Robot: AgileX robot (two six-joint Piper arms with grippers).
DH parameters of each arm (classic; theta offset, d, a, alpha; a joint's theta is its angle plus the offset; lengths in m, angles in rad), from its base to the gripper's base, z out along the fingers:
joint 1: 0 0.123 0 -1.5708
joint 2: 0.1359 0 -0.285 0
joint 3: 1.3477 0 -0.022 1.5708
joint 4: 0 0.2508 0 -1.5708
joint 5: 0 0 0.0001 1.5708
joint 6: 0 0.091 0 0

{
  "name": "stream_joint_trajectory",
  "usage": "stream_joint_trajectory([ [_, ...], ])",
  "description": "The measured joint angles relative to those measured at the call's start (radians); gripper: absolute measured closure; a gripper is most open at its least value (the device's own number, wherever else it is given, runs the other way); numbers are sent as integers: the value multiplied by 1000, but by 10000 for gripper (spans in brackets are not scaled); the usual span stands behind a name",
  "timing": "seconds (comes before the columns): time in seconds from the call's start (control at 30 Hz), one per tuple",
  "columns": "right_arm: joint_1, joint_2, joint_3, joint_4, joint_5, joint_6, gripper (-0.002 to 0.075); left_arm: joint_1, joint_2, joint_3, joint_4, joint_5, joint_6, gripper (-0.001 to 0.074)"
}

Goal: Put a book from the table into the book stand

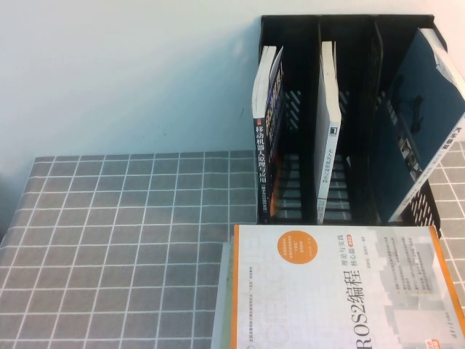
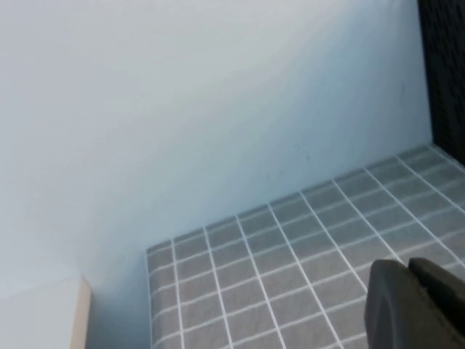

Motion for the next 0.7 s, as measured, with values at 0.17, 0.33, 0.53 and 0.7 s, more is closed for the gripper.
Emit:
stream_joint_trajectory([
  [0.17,0,0,0,0,0,0,729,63,-95,177,-61,-133,-66,738],
  [0.33,0,0,0,0,0,0,729,78,-104,287,-103,-170,-156,738],
  [0.53,0,0,0,0,0,0,729,79,-118,290,-133,-173,-194,738],
  [0.7,0,0,0,0,0,0,729,80,-177,290,-89,-66,-312,738],
])
